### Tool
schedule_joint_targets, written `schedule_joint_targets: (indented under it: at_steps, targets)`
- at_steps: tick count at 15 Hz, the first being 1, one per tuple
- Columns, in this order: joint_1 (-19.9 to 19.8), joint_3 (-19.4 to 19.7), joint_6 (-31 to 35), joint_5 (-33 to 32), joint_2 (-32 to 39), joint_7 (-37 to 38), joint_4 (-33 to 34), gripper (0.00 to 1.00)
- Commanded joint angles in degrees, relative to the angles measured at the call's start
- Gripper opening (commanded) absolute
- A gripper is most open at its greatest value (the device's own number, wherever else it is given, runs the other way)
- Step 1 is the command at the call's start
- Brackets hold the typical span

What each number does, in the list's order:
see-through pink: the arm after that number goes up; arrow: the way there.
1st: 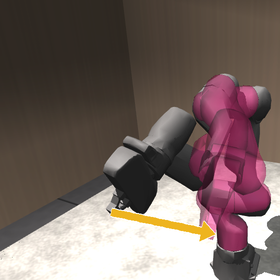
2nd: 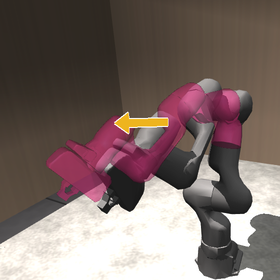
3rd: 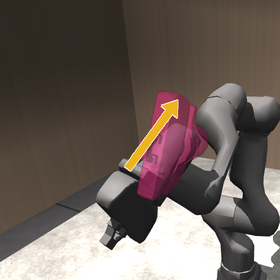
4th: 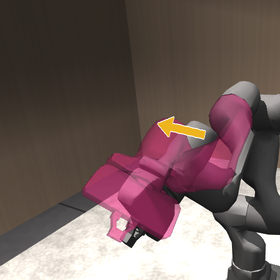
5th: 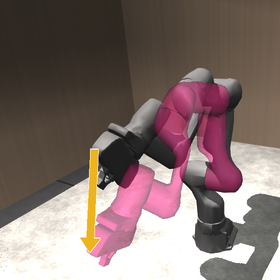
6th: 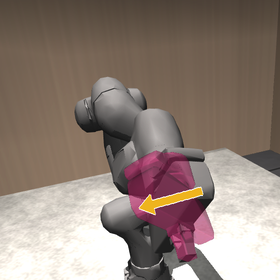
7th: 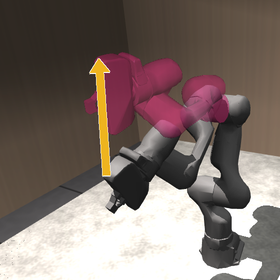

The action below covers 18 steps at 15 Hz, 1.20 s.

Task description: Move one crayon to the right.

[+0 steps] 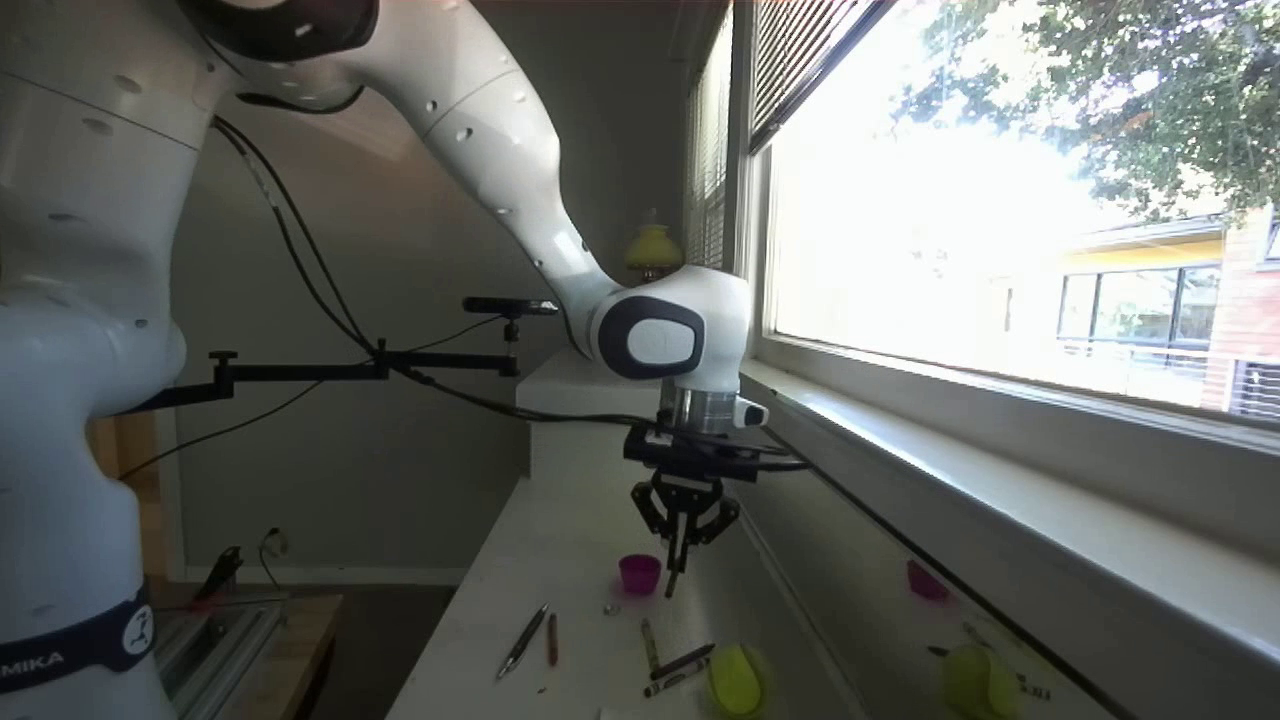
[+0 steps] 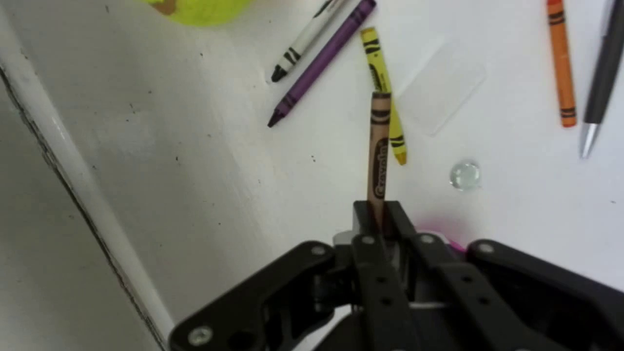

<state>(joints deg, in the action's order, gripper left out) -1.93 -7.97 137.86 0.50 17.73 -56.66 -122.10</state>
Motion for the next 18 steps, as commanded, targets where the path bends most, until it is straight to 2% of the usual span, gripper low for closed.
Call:
schedule_joint_targets:
  at_steps: [1, 3, 7, 14, 18]
  targets:
    - [-1.93, -0.74, -9.62, 8.86, -4.07, 0.63, 1.21, 0.02]
    - [-1.92, 0.25, -11.06, 12.79, -5.92, 2.99, 0.37, 0.02]
    - [-1.51, 2.53, -9.25, 13.55, -9.84, 9.64, -3.3, 0.02]
    - [-0.74, 5.67, -7.46, 8.97, -15.97, 21.59, -10.96, 0.02]
    - [-0.51, 6.8, -5.33, 4.11, -20.45, 30.21, -17.46, 0.02]
